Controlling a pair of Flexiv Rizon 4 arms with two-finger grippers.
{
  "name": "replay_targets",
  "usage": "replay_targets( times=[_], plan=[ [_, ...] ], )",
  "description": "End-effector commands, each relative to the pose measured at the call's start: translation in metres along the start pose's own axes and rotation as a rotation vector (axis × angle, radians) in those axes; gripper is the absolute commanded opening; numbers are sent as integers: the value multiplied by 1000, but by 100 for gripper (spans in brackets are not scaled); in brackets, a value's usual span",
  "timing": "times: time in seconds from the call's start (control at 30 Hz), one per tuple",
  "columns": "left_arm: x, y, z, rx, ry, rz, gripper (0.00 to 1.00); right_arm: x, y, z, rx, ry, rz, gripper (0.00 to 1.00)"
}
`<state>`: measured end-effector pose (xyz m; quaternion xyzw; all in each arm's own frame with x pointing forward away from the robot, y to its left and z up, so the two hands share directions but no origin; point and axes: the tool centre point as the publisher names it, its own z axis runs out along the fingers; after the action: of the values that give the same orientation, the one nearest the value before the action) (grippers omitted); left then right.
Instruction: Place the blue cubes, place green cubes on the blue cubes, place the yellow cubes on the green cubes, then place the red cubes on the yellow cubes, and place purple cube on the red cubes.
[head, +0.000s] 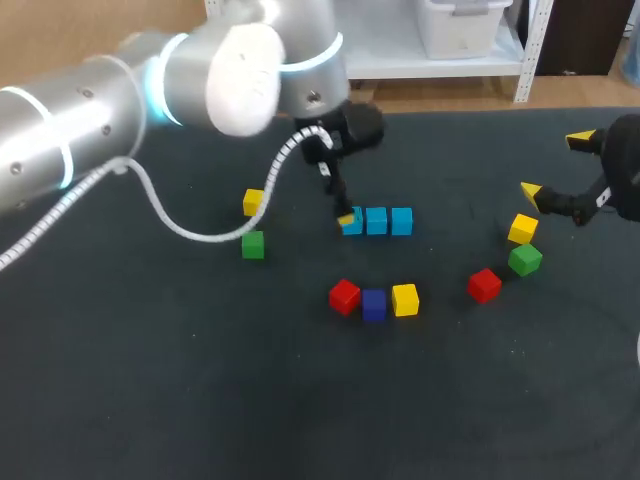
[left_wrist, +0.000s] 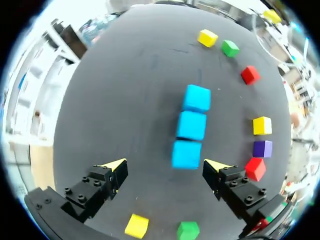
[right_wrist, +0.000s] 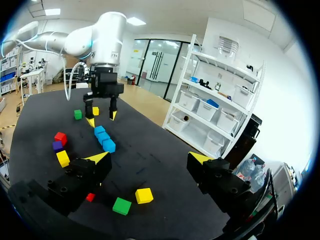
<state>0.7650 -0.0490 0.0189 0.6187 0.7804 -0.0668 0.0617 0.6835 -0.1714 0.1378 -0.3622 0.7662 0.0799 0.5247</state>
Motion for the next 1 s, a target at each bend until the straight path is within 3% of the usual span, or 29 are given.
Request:
replay_targets(
  times=[0.03, 0.17, 0.27, 0.5, 0.77, 0.93, 1.0],
  plan=[
    [39, -2, -25, -66, -2, -108, 100, 0, 1, 0, 3, 3, -1, 100],
    [60, 2, -44, -85, -2, -255, 100, 0, 1, 0, 3, 3, -1, 100],
    [69, -4, -51, -133, 5, -310, 100, 0, 1, 0, 3, 3, -1, 100],
    [86, -30, -57, -192, 82, -442, 100, 0, 1, 0, 3, 3, -1, 100],
    [102, -56, -64, -254, 24, -702, 100, 0, 1, 0, 3, 3, -1, 100],
    [119, -46, -46, -259, 0, -915, 100, 0, 1, 0, 3, 3, -1, 100],
    [124, -42, -35, -213, 4, -982, 100, 0, 1, 0, 3, 3, -1, 100]
  ],
)
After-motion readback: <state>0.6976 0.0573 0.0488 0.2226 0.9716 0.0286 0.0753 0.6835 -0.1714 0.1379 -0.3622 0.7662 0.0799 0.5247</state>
